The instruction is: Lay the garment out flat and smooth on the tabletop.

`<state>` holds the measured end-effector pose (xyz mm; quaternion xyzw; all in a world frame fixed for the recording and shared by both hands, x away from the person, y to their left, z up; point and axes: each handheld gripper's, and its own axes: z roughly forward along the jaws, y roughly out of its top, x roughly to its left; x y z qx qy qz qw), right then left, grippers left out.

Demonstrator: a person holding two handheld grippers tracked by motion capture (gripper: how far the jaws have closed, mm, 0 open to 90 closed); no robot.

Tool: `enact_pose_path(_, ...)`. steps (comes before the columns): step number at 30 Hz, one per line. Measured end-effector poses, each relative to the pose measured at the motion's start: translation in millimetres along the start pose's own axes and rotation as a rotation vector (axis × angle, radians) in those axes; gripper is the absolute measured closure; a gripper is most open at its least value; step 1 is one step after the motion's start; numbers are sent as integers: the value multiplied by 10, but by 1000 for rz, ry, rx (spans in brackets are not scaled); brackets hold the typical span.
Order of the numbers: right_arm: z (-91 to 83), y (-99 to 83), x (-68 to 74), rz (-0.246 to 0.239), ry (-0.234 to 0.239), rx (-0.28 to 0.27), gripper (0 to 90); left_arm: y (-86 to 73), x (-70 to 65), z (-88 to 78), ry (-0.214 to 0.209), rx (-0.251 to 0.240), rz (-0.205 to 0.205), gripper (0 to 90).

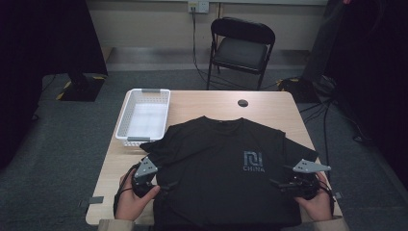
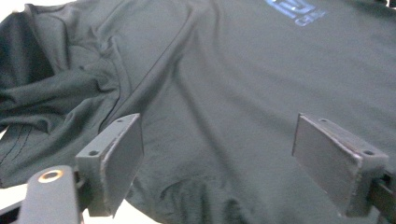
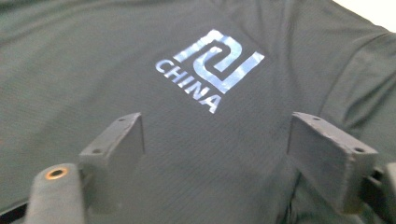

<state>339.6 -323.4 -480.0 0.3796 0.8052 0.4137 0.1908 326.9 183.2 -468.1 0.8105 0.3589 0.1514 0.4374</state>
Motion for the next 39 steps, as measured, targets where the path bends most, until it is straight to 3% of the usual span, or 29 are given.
enact_pose_path(2,89,-23,-66,-2,-8,20,174,-51,47,27,17,9,29,166)
enact_pose_path(5,182,-91,-147,-12,-31,62,163,-149,122,48,23,27,25,168)
enact_pose_path(8,215,-155,-200,-25,-41,89,161,-206,166,40,43,42,63,170)
enact_pose_path(11,208,-166,-221,-41,-45,78,153,-247,193,40,23,33,55,170)
enact_pose_path(20,217,-182,-247,-40,-24,76,139,-372,255,65,31,126,91,170)
enact_pose_path(21,217,-182,-247,-40,-24,76,138,-387,260,62,29,122,105,165)
enact_pose_path(39,219,-184,-255,-31,-18,79,132,-461,319,-9,22,103,108,141)
